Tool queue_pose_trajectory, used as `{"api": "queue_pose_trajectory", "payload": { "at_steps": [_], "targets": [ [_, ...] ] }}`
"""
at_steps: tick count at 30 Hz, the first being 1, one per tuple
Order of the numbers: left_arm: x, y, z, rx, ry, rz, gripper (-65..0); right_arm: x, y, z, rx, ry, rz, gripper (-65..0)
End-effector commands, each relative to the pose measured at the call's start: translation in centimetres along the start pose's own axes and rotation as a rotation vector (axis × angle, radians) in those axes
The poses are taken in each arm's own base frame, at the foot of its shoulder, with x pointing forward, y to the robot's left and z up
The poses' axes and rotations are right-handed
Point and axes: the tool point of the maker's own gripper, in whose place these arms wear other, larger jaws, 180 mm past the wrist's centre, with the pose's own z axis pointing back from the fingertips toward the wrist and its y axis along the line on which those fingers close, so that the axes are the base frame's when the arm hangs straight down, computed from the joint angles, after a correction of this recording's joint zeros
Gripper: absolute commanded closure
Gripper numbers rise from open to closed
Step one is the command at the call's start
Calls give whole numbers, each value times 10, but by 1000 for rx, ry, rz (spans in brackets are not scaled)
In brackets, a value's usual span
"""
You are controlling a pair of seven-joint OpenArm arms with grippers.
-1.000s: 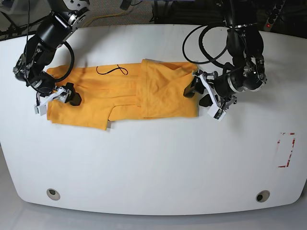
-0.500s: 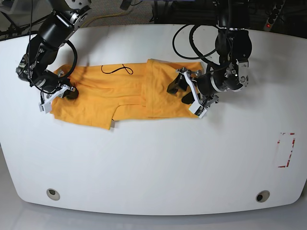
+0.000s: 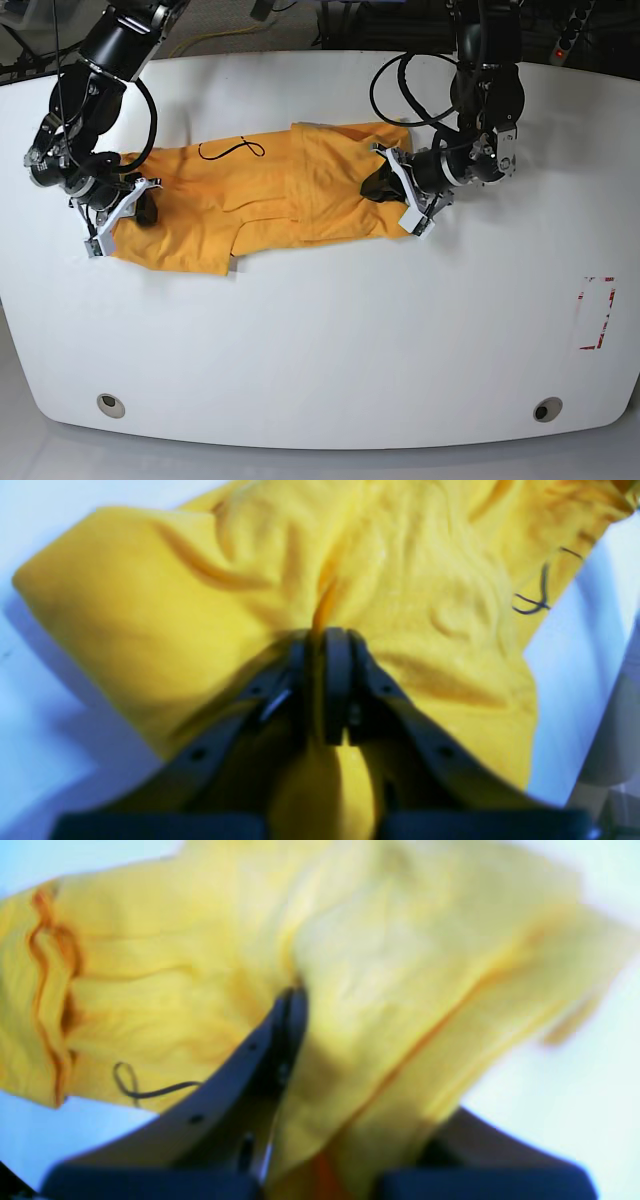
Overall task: Fold the T-shirt properly
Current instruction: 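Grasp the strip's other end with the right gripper and fold it over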
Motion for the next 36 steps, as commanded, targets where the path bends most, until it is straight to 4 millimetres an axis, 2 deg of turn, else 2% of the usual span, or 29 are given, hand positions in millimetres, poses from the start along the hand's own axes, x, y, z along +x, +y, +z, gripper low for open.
{"api": "queue_pose_trajectory", "payload": {
  "at_steps": [1, 4, 6, 10, 13, 14, 15, 17, 21, 31, 36],
  "targets": [
    [-8, 2, 0, 11, 45, -13, -3, 28, 8, 12, -3, -79, 81, -36],
    [-10, 2, 0, 10, 47, -11, -3, 37, 20, 16, 1, -101, 132, -36],
    [-10, 1, 0, 9, 51, -12, -3, 43, 36, 15, 22, -123, 146, -36],
    [-14, 7, 3, 20, 65, -19, -3, 40, 59, 11, 54, -103, 160, -36],
    [-15, 9, 5, 25, 69, -22, -3, 48, 86, 13, 86, -126, 191, -36],
    [-14, 11, 6, 28, 69, -25, -3, 48, 101, 11, 113, -133, 204, -36],
    [-15, 11, 5, 28, 72, -20, -3, 46, 110, 9, 132, -131, 208, -36],
    [-20, 15, 4, 29, 85, -5, -3, 43, 141, 3, 200, -129, 227, -36],
    [-35, 24, 6, 37, 122, 22, -3, 30, 180, -4, 292, -115, 224, -36],
    [-31, 27, 5, 40, 117, 21, -3, 17, 260, -10, 485, -112, 265, -38],
    [-30, 27, 5, 39, 115, 21, -3, 13, 291, -12, 571, -115, 283, -41]
  ]
}}
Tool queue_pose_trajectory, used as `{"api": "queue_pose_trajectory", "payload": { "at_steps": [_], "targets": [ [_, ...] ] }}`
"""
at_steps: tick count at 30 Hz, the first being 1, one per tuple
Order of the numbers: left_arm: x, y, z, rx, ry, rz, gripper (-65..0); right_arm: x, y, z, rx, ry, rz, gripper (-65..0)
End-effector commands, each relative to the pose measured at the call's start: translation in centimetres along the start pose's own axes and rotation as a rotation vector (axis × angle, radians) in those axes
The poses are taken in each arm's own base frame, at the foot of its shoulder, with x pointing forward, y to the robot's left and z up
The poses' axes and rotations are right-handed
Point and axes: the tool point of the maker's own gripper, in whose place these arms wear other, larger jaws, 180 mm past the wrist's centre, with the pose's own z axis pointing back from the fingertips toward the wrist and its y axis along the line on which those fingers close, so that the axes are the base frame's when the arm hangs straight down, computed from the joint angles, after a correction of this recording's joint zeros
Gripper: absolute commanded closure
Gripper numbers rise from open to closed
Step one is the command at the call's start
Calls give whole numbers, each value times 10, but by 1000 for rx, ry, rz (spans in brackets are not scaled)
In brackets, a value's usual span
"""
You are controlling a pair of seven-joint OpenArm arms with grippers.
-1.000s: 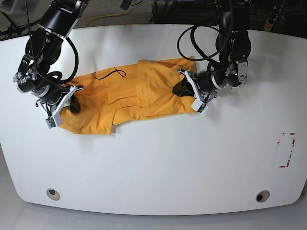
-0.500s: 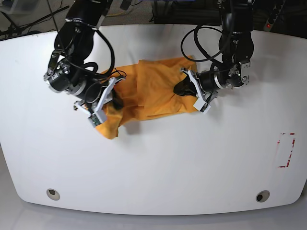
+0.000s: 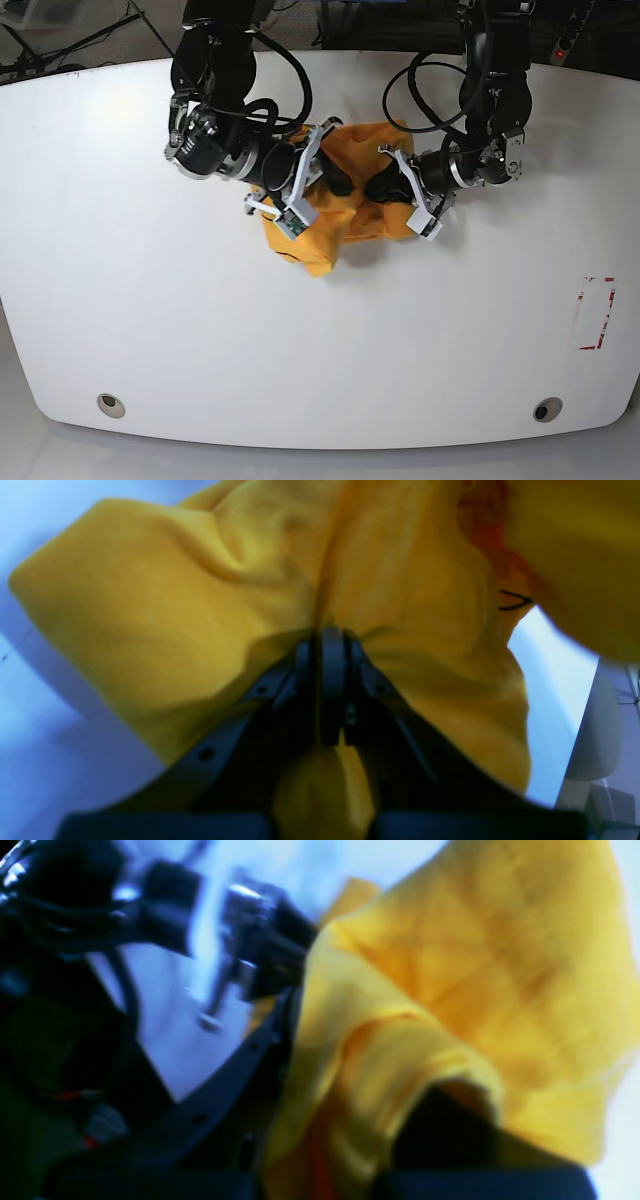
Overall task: Fold the T-shirt properly
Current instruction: 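Grasp the strip's other end with the right gripper and fold it over, then adjust the folded bundle with both grippers, squaring its edges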
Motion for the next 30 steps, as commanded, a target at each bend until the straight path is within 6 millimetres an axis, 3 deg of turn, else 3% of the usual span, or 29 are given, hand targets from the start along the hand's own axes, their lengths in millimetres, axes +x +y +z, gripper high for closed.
{"api": "queue_pose_trajectory", "payload": {
  "at_steps": [1, 5, 10, 15, 21, 24, 30],
  "targets": [
    [-22, 15, 4, 73, 124, -20, -3, 14, 10, -6, 44, -58, 4, -41],
    [-21, 15, 5, 71, 122, -23, -4, 14, 8, -16, 73, -63, -21, -78],
    [-20, 14, 4, 69, 119, -23, -4, 19, 6, -19, 78, -70, -21, -312],
    [-19, 13, 3, 66, 116, -22, -6, 24, 3, -22, 81, -78, -18, -461],
    [7, 23, 21, 120, 37, -45, -17, 34, 6, -13, 73, -114, 6, -463],
    [30, 27, 35, 157, -25, -83, -99, 37, 13, -3, 93, -152, 7, -450],
    [47, 33, 71, 243, -104, -124, -224, 24, 16, 8, 126, -148, -5, -445]
  ]
}}
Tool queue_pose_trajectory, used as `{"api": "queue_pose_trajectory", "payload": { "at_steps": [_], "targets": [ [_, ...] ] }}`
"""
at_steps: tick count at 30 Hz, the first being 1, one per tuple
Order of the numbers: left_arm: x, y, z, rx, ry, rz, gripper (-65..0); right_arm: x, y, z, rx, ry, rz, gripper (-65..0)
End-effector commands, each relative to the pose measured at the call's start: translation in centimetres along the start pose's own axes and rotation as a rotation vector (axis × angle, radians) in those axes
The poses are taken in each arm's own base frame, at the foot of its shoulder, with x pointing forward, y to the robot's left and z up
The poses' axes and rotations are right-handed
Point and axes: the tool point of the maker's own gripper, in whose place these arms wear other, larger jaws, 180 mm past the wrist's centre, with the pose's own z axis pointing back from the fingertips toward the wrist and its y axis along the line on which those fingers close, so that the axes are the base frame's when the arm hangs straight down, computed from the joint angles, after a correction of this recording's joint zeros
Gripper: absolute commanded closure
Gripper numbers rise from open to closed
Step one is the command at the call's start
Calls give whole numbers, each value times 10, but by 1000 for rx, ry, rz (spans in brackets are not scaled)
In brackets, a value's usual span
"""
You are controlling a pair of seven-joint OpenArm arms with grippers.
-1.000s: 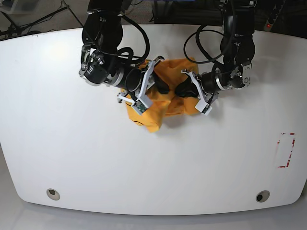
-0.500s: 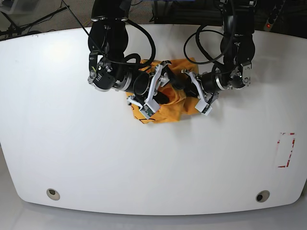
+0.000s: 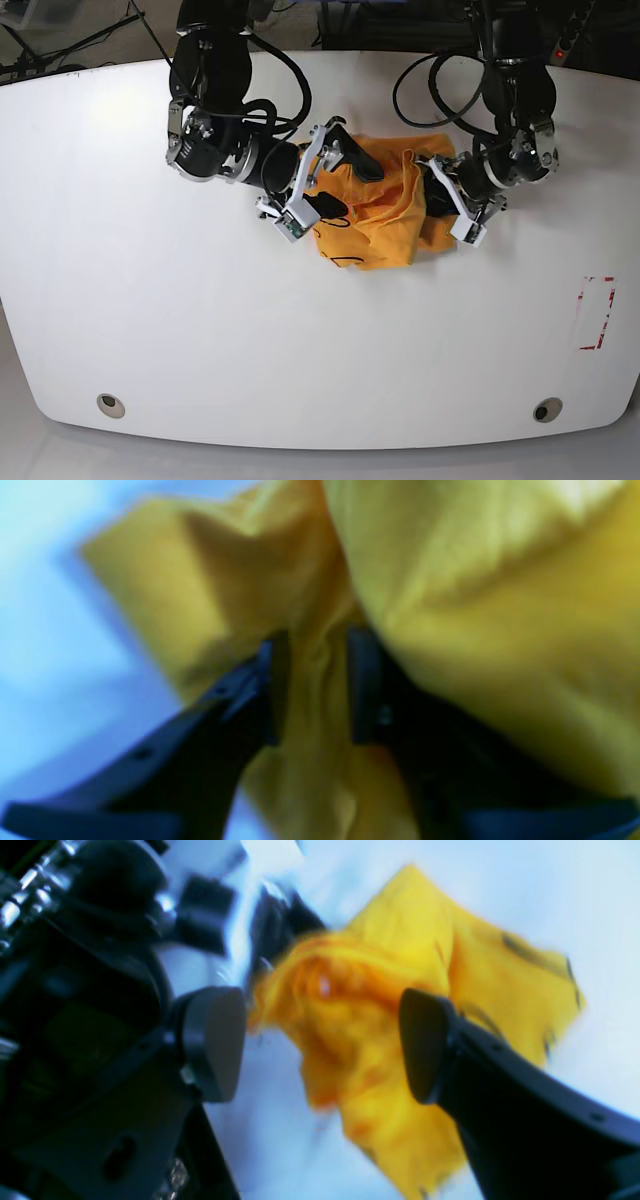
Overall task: Fold the T-shirt properly
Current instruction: 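Adjust the folded bundle with both grippers, squaring its edges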
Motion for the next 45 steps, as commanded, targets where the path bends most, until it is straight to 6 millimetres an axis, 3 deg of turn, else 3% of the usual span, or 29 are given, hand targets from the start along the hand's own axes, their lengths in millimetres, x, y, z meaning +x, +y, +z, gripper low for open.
{"api": "queue_pose_trajectory", "payload": {
  "at_steps": [1, 9, 15, 21, 27, 31, 35, 38, 41, 45],
  "targets": [
    [20, 2, 14, 21, -72, -30, -233, 6, 4, 4, 14, -39, 1, -444],
    [26, 8, 45, 81, -84, -127, -258, -8, 2, -3, 28, -5, -40, -444],
    [24, 41, 96, 222, -71, -196, -258, -19, -18, -17, 17, 52, -72, -444],
    [16, 69, 132, 330, -46, -203, -258, -16, -21, -30, 41, 69, -80, -444],
    [13, 94, 160, 419, -34, -196, -258, -26, 14, -66, 177, 132, -79, -445],
    [14, 106, 174, 464, -36, -194, -257, -26, 61, -91, 305, 133, -32, -445],
    [14, 113, 183, 497, -38, -187, -257, -23, 100, -105, 408, 153, 63, -445],
    [18, 117, 188, 505, -29, -211, -257, -18, 105, -106, 421, 138, 76, -445],
    [19, 115, 185, 493, -23, -227, -257, -16, 100, -105, 411, 131, 76, -444],
    [22, 100, 168, 431, -3, -276, -257, 3, 64, -85, 310, 64, 91, -444]
  ]
}}
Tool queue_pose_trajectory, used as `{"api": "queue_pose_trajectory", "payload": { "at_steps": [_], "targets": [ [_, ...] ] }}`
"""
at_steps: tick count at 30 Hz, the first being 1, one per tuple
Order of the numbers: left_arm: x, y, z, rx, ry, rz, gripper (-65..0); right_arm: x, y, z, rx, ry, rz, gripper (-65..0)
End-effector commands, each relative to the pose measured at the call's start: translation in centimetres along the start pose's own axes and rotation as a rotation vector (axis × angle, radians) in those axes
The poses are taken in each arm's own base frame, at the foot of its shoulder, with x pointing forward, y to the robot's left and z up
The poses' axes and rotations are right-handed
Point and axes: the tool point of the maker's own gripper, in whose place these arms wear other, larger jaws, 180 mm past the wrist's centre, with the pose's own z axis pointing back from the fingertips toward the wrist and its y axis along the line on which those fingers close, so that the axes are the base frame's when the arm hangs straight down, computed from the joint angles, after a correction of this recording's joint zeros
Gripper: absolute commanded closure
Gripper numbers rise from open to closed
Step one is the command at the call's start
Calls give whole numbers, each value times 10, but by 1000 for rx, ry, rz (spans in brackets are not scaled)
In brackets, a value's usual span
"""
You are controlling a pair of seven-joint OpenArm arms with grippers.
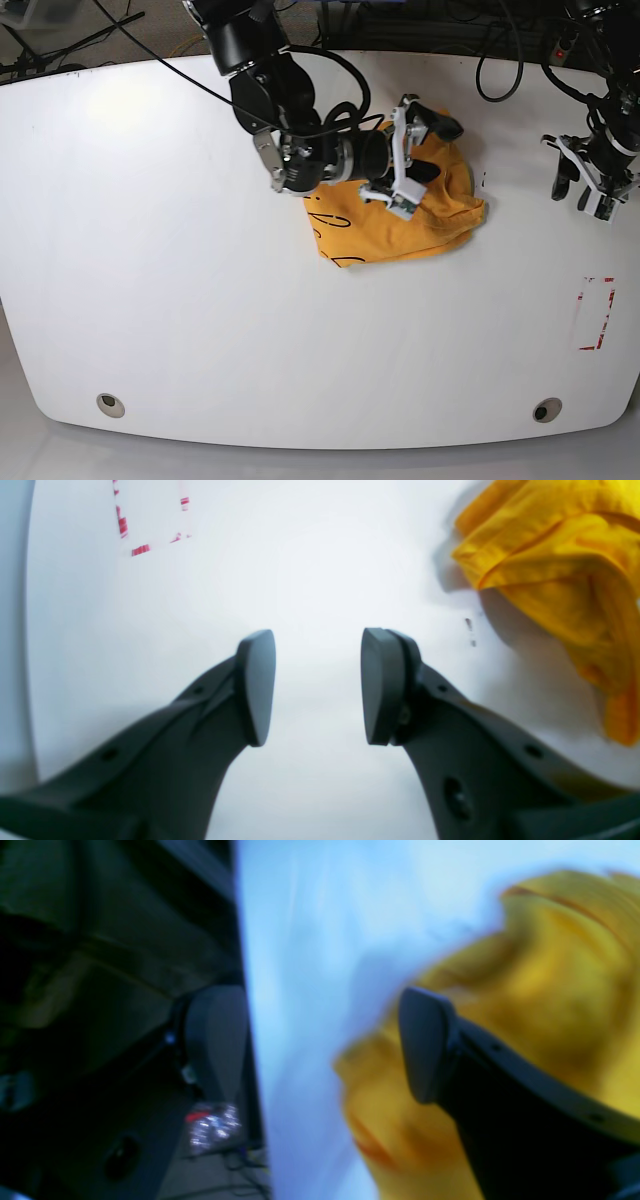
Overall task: Fold the T-shirt properly
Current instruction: 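Adjust the folded bundle with both grippers, squaring its edges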
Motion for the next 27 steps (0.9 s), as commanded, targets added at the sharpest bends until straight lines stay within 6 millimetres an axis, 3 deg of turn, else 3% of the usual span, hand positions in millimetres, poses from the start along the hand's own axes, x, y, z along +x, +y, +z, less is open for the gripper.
{"api": "queue_pose_trajectory", "payload": {
  "at_steps": [1, 9, 13, 16, 18, 21, 27],
  "targets": [
    [21, -12, -1, -39, -49, -66, -257, 31, -11, 23, -42, -108, 42, -444],
    [47, -77, -21, -219, -92, -172, -257, 38, -68, 71, -199, -179, 14, -444],
    [53, -121, -29, -333, -109, -201, -257, 43, -99, 90, -257, -198, -14, -431],
    [61, -147, -32, -384, -139, -181, -257, 42, -124, 100, -290, -191, -42, -342],
    [64, -166, -33, -427, -149, -177, -257, 44, -137, 100, -296, -191, -66, -249],
    [59, -184, -35, -465, -128, -217, -257, 34, -159, 100, -312, -174, -125, -155],
    [23, -202, -45, -483, -8, -289, -257, 4, -190, 96, -403, -74, -143, -138]
  ]
}}
